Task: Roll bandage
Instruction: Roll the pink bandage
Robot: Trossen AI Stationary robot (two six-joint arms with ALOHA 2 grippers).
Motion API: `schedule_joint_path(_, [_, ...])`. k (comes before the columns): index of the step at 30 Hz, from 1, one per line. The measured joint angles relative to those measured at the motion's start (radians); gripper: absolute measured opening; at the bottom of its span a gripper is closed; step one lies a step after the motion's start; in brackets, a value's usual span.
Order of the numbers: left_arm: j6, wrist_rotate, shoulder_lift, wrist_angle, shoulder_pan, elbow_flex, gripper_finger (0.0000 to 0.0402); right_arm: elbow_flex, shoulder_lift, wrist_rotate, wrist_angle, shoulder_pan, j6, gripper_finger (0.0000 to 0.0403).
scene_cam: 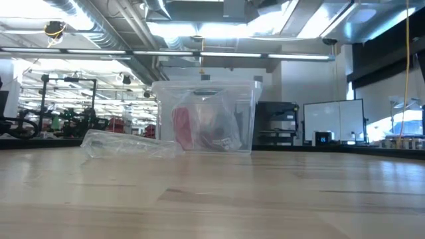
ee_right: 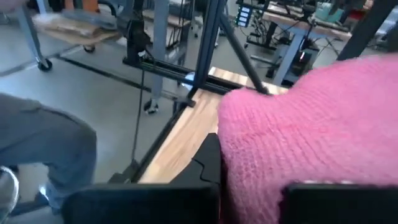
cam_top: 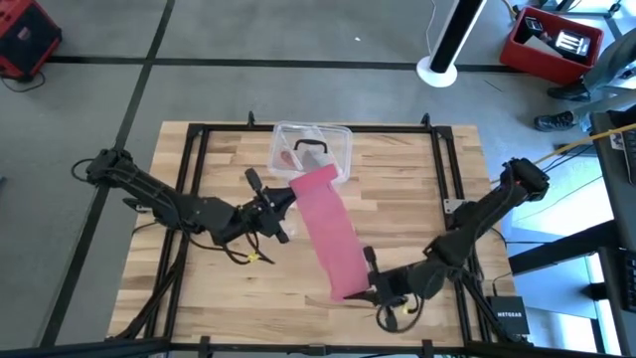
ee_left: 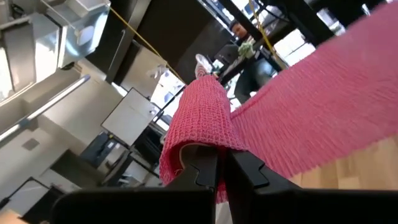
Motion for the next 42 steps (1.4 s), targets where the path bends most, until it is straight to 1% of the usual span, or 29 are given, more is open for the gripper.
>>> schedule_joint_path(4, [0.011, -0.037, 0.0, 0.0, -0.006, -0.01, 0.0002, 0.113, -0.023, -0.006, -0.104, 0.002, -0.051, 0.0001])
schedule_joint_path(8, [-0.005, -0.034, -0.019, 0.082, -0.048, -0.01, 0.0002, 0.128, -0.03, -0.022, -0.145, 0.011, -0.054, 0.0001])
schedule_joint_path(11, [-0.015, -0.027, -0.053, 0.115, -0.093, -0.01, 0.0002, 0.08, -0.028, -0.021, -0.168, 0.011, -0.051, 0.0001])
schedule_joint_path(14, [-0.059, -0.026, -0.098, 0.113, -0.123, -0.01, 0.0002, -0.015, -0.028, -0.011, -0.116, -0.031, -0.004, 0.0001])
schedule_joint_path(19, [-0.103, -0.022, -0.153, 0.107, -0.127, -0.01, 0.0001, -0.182, -0.026, -0.036, -0.008, -0.098, 0.105, 0.0001])
schedule_joint_path(21, [-0.088, -0.02, -0.153, 0.099, -0.121, -0.01, 0.0001, -0.212, -0.026, -0.066, 0.017, -0.107, 0.139, 0.0001])
schedule_joint_path(23, [-0.08, -0.017, -0.15, 0.087, -0.108, -0.01, 0.0001, -0.2, -0.025, -0.093, 0.045, -0.106, 0.15, 0.0001])
schedule_joint_path(27, [-0.07, -0.026, -0.151, 0.043, -0.081, -0.029, 0.0001, -0.097, -0.026, -0.153, 0.058, -0.083, 0.094, 0.0001])
schedule_joint_path(29, [-0.031, -0.059, -0.149, 0.035, -0.062, -0.05, 0.0001, -0.023, -0.026, -0.192, 0.027, -0.077, 0.048, 0.0001])
schedule_joint_path(32, [0.0, -0.075, -0.151, 0.025, -0.038, -0.094, 0.0001, 0.102, -0.032, -0.221, -0.012, -0.079, -0.009, 0.0001])
schedule_joint_path(35, [-0.017, -0.074, -0.147, 0.004, -0.025, -0.139, 0.0001, 0.224, -0.033, -0.219, -0.078, -0.081, -0.067, 0.0001])
schedule_joint_path(37, [-0.036, -0.068, -0.146, -0.001, -0.025, -0.167, 0.0001, 0.31, -0.033, -0.199, -0.13, -0.087, -0.121, 0.0001])
schedule_joint_path(40, [-0.074, -0.058, -0.141, -0.01, -0.03, -0.198, 0.0001, 0.423, -0.037, -0.167, -0.185, -0.125, -0.169, 0.0001])
schedule_joint_path(42, [-0.103, -0.021, -0.131, -0.01, -0.033, -0.207, 0.0001, 0.466, -0.038, -0.158, -0.222, -0.164, -0.185, 0.0001])
